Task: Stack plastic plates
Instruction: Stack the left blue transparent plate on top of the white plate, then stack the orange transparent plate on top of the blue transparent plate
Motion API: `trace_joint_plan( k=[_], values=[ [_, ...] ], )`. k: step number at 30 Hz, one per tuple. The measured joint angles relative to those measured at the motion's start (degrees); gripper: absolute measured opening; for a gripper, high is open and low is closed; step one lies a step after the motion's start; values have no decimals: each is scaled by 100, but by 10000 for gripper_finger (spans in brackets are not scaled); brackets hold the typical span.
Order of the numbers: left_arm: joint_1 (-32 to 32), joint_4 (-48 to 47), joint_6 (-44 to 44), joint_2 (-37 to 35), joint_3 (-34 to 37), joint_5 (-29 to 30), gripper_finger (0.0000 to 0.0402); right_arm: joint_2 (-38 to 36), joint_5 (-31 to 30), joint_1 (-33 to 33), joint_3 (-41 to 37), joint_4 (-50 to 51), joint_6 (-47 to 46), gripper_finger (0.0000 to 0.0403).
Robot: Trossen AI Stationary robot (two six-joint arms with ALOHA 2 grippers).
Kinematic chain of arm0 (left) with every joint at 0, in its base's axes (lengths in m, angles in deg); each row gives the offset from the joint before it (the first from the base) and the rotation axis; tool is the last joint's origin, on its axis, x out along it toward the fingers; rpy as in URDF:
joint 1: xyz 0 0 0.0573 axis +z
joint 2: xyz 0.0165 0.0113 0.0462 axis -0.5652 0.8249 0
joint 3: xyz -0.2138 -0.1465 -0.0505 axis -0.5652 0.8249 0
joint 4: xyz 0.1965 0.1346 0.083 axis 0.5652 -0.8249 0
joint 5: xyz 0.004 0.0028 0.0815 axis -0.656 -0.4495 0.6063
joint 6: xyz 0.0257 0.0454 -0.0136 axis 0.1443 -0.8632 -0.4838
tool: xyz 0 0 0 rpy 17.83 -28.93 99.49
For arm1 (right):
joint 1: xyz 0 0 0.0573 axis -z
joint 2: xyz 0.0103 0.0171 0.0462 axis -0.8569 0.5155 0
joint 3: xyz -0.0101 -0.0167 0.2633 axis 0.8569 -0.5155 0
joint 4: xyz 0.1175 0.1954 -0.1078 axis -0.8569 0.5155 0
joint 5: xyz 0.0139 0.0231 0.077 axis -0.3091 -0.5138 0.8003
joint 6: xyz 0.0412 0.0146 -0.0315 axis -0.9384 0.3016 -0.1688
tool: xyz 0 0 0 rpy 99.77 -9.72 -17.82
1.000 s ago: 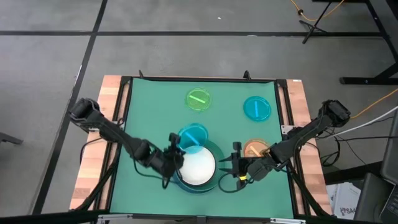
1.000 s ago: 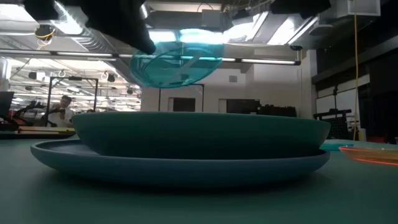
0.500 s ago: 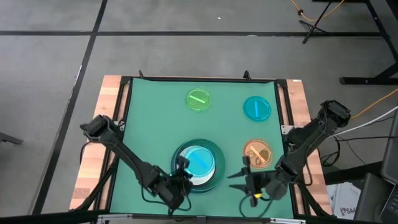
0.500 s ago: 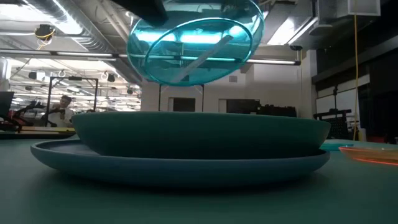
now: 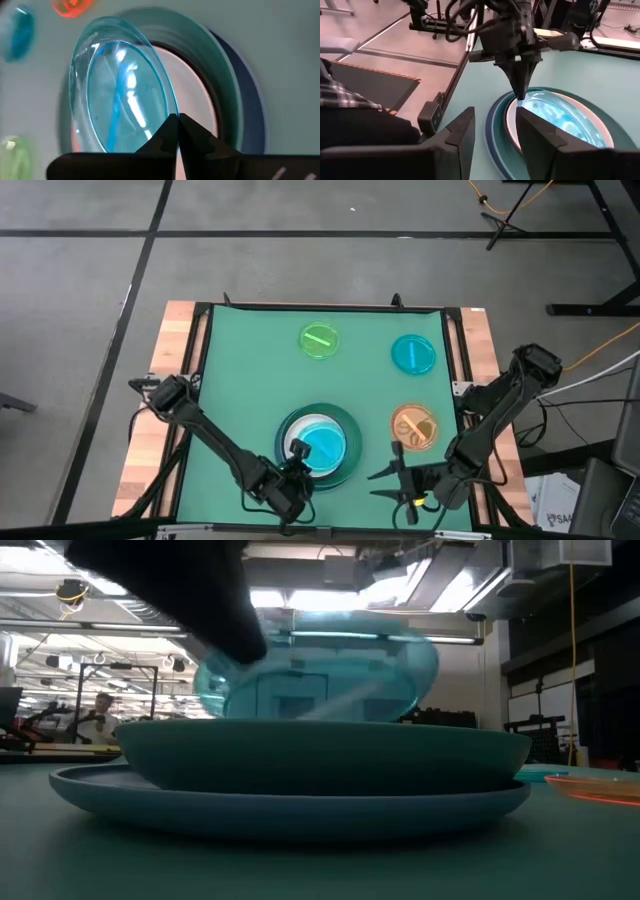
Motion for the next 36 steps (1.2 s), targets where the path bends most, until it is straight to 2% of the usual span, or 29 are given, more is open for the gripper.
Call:
trace_joint_plan(
  k=[12,20,28,32,36],
  values=[
    [198,-360,216,612,7,-182,4,62,17,13,0,-55,-1,134],
    [272,-313,280,598,7,-203,6,62,17,13,0,-38,42,134],
    [240,-384,485,574,7,-420,66,62,14,13,0,-35,45,134],
    [171,-1124,840,564,-365,-688,90,62,-34,13,0,-34,47,134],
    [-10,-1705,1026,553,-843,-521,94,62,-36,13,0,-33,61,134]
  ],
)
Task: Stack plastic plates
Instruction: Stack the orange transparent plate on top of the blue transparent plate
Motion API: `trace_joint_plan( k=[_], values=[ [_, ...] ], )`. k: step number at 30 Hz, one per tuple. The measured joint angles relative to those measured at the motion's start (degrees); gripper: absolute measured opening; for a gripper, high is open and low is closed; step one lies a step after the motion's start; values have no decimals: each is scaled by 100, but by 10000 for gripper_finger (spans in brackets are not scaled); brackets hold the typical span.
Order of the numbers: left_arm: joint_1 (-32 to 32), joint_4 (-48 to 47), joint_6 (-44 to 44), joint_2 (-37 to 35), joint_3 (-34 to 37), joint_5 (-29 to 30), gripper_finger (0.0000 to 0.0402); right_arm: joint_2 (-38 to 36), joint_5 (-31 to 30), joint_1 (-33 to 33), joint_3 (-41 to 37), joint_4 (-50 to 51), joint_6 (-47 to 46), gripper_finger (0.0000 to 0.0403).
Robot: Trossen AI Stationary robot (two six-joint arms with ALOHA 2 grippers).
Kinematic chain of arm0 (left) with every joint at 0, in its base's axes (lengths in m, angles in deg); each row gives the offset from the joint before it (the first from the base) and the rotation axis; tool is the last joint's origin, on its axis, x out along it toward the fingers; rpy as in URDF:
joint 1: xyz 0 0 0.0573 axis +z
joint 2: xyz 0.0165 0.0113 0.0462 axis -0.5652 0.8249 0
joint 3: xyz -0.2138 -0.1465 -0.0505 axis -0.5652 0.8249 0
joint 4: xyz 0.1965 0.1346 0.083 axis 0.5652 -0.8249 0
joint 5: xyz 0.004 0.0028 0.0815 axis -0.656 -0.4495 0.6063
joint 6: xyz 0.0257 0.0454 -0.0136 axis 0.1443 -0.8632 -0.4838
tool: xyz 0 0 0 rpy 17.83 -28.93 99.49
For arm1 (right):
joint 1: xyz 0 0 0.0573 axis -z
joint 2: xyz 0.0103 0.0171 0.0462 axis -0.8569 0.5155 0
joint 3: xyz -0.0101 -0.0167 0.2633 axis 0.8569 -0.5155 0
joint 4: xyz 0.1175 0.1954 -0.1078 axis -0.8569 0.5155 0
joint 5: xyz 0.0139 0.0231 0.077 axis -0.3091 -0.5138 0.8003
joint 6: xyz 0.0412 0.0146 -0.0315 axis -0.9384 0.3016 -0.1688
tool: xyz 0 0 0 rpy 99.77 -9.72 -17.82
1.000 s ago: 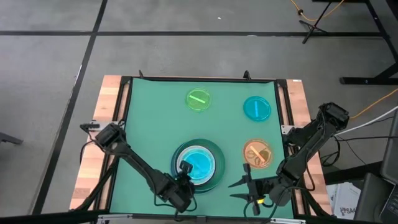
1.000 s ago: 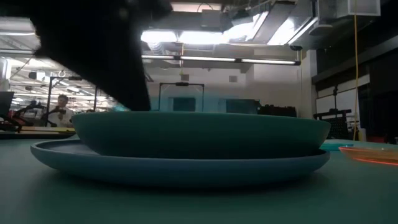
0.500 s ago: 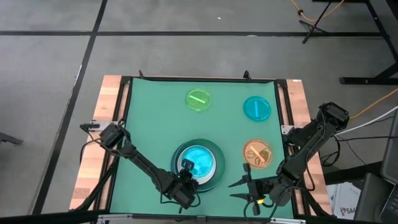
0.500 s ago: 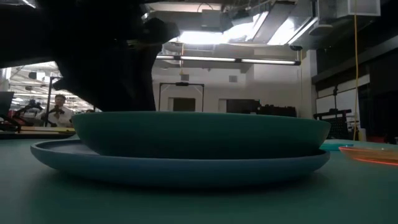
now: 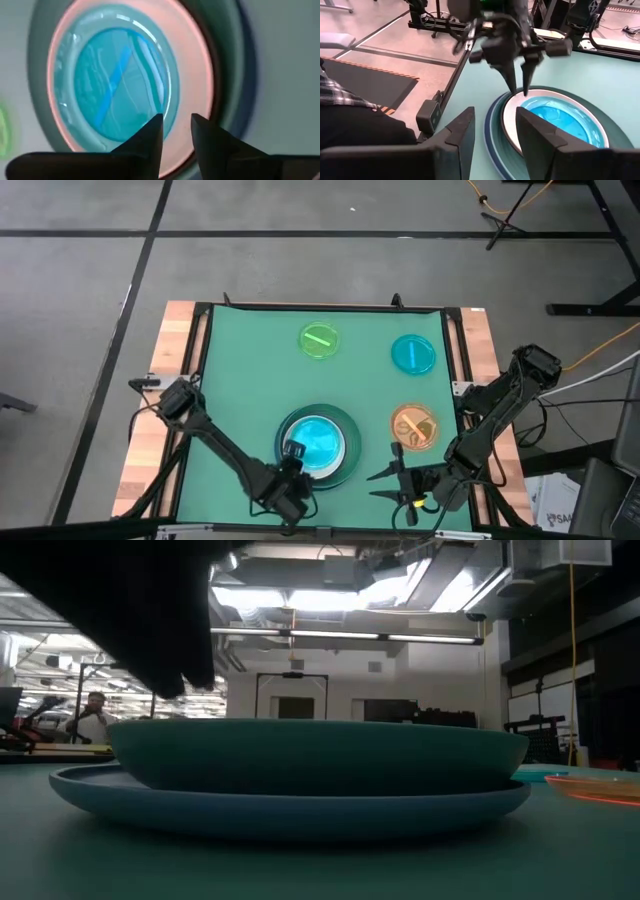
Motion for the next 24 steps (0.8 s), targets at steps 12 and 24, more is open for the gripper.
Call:
trace_joint_plan(
  k=[12,24],
  values=[
    [-628,60,649,-147,99,688,92,0,-13,2,0,-4,5,134],
    [-1125,3578,948,-1615,2645,1513,92,0,136,2,0,7,-19,134]
  ],
)
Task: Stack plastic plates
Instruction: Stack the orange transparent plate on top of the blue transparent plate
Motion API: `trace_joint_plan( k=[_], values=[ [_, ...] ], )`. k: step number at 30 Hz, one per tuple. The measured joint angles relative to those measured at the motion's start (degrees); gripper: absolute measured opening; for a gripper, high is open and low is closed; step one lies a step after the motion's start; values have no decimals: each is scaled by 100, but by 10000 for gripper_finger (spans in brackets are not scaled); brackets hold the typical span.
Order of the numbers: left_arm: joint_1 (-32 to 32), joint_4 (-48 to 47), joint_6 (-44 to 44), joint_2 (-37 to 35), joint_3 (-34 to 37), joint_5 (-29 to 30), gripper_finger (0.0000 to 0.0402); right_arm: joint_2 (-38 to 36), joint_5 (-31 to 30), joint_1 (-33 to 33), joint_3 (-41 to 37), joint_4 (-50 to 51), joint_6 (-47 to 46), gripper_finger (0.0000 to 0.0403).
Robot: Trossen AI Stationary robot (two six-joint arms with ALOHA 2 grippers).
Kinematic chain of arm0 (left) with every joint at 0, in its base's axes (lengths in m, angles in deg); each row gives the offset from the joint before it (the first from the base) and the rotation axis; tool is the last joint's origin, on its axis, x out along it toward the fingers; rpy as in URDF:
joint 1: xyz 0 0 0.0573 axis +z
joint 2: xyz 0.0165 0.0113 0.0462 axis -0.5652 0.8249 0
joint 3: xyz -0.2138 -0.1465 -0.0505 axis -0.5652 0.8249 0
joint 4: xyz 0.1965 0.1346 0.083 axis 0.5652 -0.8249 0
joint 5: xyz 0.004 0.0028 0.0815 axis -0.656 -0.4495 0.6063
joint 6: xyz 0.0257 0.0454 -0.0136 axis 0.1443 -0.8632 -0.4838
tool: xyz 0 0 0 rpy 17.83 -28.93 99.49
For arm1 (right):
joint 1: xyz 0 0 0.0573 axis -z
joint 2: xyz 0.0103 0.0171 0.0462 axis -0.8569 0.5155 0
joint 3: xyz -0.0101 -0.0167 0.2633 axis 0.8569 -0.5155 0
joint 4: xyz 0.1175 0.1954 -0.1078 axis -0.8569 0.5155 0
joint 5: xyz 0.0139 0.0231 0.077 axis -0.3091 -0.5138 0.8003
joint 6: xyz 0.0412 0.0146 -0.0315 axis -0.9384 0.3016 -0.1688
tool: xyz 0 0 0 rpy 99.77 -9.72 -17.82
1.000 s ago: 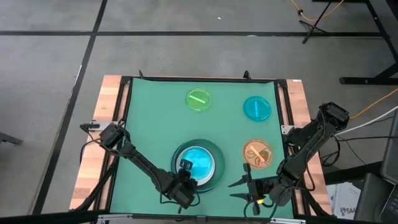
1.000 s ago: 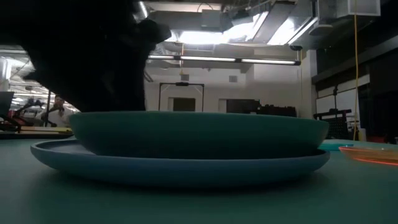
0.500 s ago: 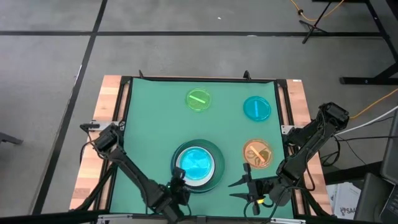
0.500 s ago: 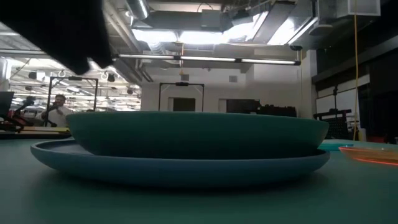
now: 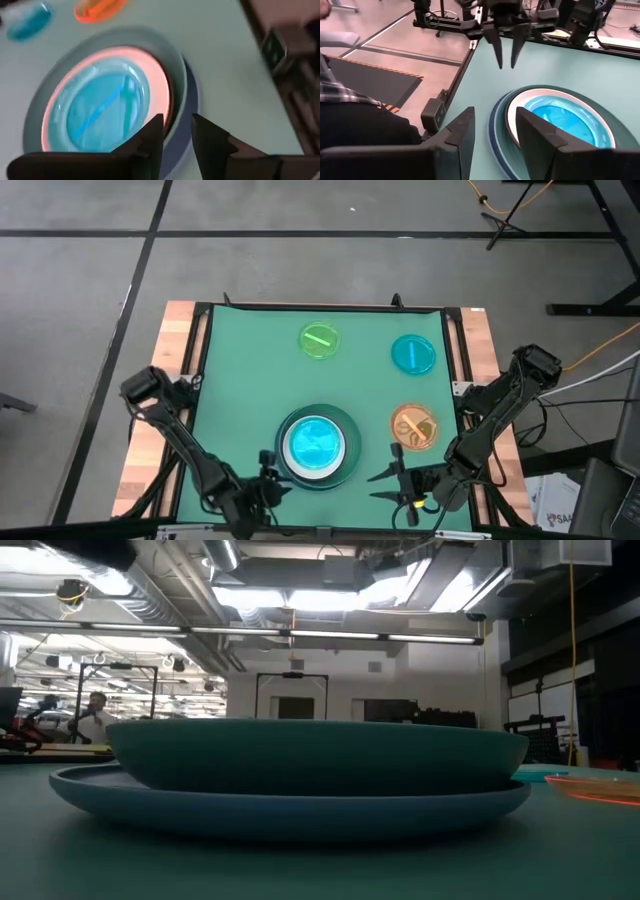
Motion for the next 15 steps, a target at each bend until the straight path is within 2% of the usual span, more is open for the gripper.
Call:
trace_joint_plan(
  k=[4,7,9,15],
  values=[
    [-93,2048,-543,-194,924,357,92,0,23,0,0,-14,-133,134],
    [-130,3215,-1009,-192,1350,236,92,0,22,0,0,-10,-170,134],
    [-107,3525,-1127,-192,1490,-9,92,0,24,0,0,51,-374,134],
    [-60,3692,-1106,-183,1510,-34,92,36,38,-4,0,916,-1721,134]
  ],
)
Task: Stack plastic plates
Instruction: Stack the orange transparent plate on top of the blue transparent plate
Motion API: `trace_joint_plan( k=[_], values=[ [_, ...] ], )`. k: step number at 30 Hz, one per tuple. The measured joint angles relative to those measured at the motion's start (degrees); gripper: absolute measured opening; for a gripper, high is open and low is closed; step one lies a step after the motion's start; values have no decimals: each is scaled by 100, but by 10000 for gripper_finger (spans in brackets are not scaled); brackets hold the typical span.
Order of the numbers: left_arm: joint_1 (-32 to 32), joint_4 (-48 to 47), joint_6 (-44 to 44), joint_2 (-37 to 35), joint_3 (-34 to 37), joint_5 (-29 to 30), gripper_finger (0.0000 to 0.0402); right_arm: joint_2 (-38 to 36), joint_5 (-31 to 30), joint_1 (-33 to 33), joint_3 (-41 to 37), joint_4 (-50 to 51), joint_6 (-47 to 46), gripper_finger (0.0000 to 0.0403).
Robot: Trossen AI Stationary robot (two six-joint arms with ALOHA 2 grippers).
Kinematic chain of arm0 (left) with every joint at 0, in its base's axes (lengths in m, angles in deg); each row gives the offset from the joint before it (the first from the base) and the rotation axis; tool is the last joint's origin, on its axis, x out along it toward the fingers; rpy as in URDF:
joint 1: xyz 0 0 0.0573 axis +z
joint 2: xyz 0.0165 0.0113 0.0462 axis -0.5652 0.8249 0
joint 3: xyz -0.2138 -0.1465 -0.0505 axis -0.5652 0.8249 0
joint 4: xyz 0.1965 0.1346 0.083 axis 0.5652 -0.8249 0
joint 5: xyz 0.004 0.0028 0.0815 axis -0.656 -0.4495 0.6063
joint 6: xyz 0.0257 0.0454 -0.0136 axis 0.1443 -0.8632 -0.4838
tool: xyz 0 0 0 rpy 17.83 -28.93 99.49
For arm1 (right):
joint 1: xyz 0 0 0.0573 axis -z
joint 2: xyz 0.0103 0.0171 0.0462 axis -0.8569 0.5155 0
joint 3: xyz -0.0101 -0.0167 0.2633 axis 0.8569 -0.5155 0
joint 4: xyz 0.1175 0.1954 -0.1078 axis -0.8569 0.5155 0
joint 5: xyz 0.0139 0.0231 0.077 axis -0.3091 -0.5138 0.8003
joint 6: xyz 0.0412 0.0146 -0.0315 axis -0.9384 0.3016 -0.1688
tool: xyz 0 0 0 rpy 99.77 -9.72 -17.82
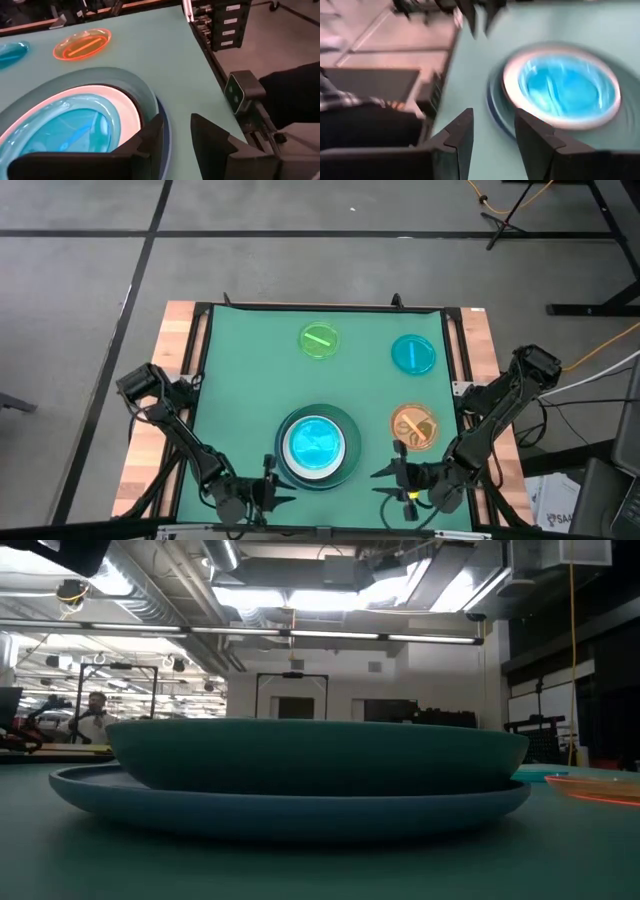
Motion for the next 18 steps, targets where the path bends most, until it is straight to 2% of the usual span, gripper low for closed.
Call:
trace_joint_plan(
  k=[5,14,18],
  values=[
    [1,152,13,0,0,-9,92,146,427,2,0,1317,-1046,134],
    [58,143,188,0,0,-70,92,580,425,2,-7,4151,-3441,134],
    [93,143,184,0,0,-132,92,898,653,4,-9,4671,-3967,134]
  ],
)
